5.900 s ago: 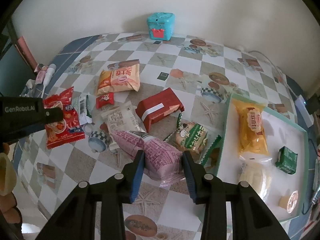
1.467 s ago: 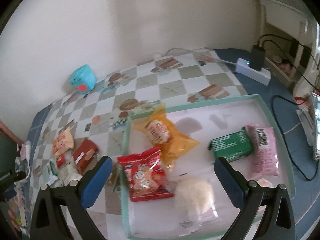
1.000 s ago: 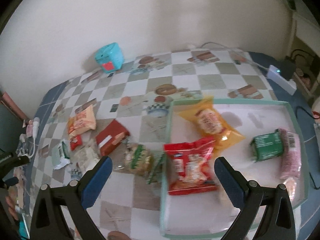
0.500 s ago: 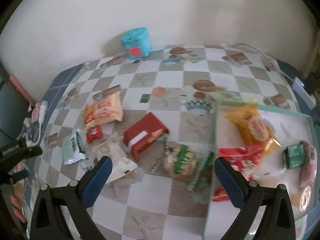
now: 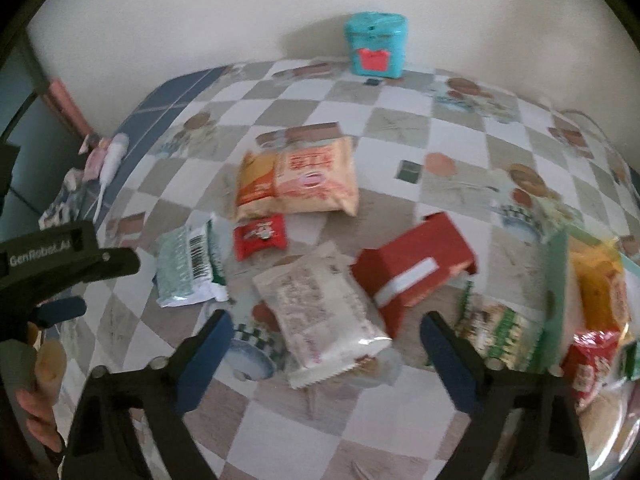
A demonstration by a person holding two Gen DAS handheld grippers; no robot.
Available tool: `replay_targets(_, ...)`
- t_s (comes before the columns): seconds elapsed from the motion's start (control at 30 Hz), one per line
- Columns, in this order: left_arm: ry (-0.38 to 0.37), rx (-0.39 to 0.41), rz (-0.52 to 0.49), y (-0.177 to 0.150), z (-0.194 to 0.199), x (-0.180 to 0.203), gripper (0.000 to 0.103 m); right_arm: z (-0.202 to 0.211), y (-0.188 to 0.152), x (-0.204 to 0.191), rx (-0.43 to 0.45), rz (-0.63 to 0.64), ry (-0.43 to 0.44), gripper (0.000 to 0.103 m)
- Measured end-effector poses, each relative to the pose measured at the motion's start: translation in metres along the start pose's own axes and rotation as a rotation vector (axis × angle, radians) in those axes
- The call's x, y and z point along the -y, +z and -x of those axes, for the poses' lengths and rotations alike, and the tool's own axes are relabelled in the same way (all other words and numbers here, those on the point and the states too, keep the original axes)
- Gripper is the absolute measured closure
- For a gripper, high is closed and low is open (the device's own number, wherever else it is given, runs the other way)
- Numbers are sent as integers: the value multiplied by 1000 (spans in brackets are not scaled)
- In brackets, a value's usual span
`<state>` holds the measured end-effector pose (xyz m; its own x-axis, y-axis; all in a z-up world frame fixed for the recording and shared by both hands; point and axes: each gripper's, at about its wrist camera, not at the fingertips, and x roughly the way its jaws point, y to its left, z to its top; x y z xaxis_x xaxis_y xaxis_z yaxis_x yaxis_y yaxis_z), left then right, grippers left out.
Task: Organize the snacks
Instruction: 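Move both tools back over the snack pile, then grasp the white bread bag with the right gripper while the left grasps the mint-green pack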
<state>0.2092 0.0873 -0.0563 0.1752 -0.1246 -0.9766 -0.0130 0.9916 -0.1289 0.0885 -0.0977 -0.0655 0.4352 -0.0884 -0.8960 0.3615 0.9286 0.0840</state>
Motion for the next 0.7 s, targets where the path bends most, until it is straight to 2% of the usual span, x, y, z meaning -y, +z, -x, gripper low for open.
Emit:
replay_targets(0.2, -33, 0, -24, 4, -4, 8, 5, -16, 2, -4, -28, 15, 9, 22)
replay_targets(0.57, -56, -17, -117, 0, -23, 45, 5, -36, 0, 1, -72, 37, -32, 23)
replay_targets(0.7, -19, -2, -162, -3, -28, 57, 5, -38, -2, -4, -66, 70, -67, 25)
